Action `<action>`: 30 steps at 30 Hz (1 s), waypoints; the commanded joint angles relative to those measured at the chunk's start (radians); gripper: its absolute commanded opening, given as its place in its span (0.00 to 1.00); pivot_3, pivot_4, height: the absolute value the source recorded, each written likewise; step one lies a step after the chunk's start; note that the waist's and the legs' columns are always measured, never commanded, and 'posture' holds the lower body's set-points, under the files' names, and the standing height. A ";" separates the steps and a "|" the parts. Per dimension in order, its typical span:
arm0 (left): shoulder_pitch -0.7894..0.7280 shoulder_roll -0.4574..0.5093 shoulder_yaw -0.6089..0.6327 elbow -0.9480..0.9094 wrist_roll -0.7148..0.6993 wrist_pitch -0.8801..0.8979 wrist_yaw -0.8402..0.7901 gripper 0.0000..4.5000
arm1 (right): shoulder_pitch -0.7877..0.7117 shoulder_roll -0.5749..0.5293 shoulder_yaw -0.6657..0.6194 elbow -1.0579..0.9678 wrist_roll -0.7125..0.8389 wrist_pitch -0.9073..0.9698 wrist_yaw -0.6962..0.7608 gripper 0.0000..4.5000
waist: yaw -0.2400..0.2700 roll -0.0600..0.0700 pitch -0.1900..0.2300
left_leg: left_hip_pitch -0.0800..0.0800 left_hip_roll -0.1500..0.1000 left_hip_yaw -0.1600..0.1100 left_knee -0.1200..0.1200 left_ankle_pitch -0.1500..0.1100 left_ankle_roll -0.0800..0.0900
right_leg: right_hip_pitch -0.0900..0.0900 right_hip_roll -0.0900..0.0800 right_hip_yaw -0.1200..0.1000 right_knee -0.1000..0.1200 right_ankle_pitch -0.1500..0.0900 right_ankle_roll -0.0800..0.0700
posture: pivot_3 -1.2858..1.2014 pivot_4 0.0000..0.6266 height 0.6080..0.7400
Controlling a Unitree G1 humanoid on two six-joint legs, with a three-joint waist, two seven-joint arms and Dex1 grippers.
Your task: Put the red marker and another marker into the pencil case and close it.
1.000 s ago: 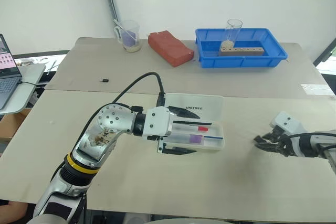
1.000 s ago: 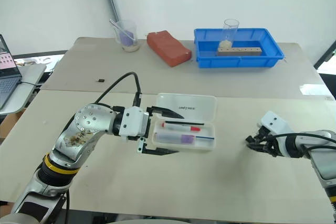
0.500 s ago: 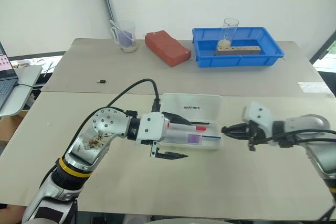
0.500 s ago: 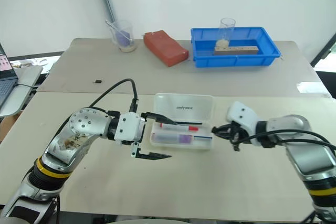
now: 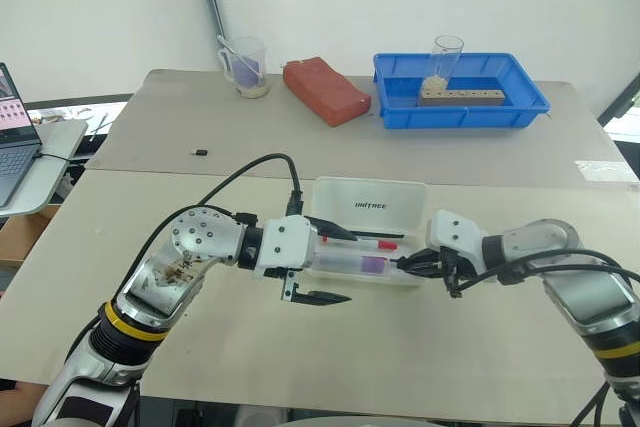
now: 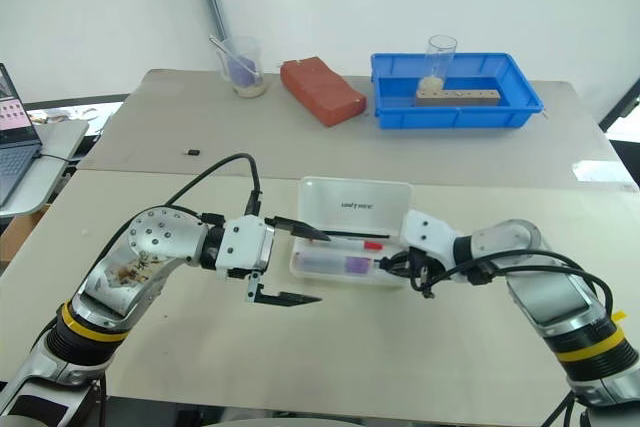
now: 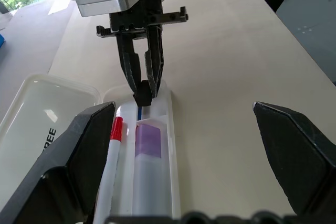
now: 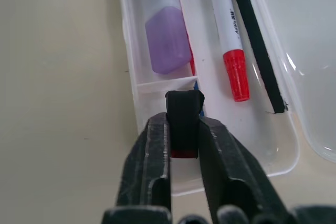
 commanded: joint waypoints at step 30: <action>-0.627 -0.299 0.133 1.160 0.185 0.027 0.189 0.01 | -0.154 0.182 -0.397 -0.432 0.416 0.494 -0.495 1.00 | 0.000 0.001 -0.002 | -0.007 -0.002 -0.005 0.000 0.000 0.001 | -0.005 0.001 -0.001 0.002 0.000 0.001 | 0.52 0.24 1.00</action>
